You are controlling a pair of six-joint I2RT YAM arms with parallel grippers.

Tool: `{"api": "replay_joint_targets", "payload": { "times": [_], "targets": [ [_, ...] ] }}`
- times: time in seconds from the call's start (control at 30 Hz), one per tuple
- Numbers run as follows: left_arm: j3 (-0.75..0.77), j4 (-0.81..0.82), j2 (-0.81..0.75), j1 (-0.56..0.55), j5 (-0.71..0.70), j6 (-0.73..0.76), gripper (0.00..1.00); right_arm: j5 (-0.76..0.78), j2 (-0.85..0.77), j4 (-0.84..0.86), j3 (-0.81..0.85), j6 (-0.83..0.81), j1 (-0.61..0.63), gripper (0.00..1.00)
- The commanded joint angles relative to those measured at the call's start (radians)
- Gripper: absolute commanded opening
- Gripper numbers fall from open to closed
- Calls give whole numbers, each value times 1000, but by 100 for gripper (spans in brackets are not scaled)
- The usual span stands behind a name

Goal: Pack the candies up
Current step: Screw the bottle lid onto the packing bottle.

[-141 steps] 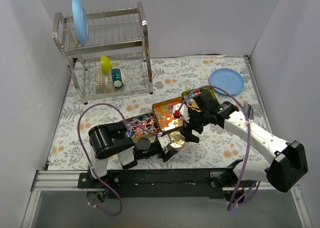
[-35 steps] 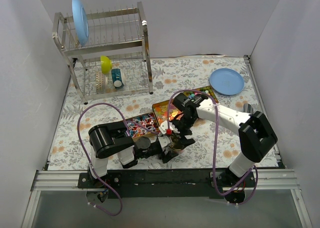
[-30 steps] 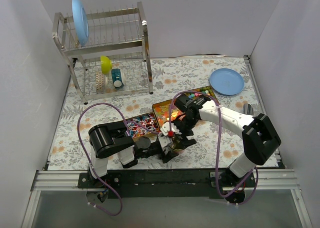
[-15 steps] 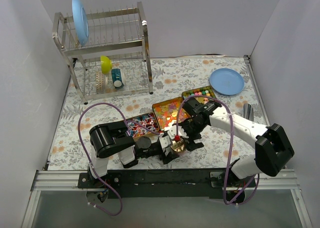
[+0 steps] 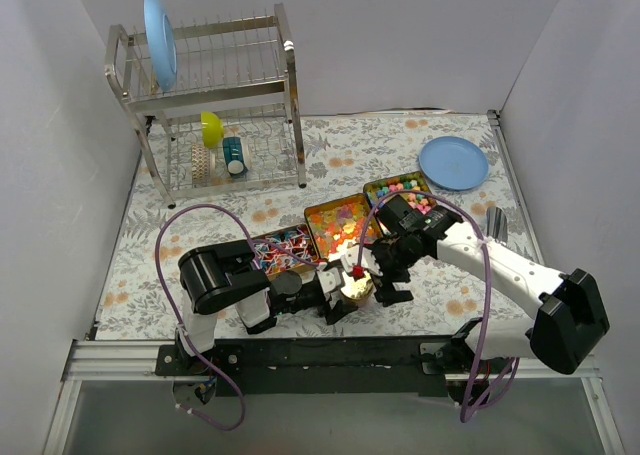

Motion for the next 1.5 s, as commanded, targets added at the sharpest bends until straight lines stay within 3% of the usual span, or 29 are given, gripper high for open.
{"api": "replay_joint_targets", "payload": {
  "times": [0.0, 0.5, 0.8, 1.2, 1.47],
  "targets": [
    [-11, -106, 22, 9, -18, -10, 0, -13, -31, 224, 22, 52, -2, 98],
    [-10, -117, 19, 9, -16, -5, 0, -124, 218, 22, 145, -236, 4, 98],
    [-8, -114, 23, 9, -24, -8, 0, -95, 238, 65, 107, -249, 30, 98],
    [-7, -111, 26, 9, -24, -11, 0, -36, 221, 225, 31, -120, 33, 94],
    [-5, -104, 28, 9, -29, -13, 0, -6, 189, 317, 5, 110, 34, 78]
  ]
}}
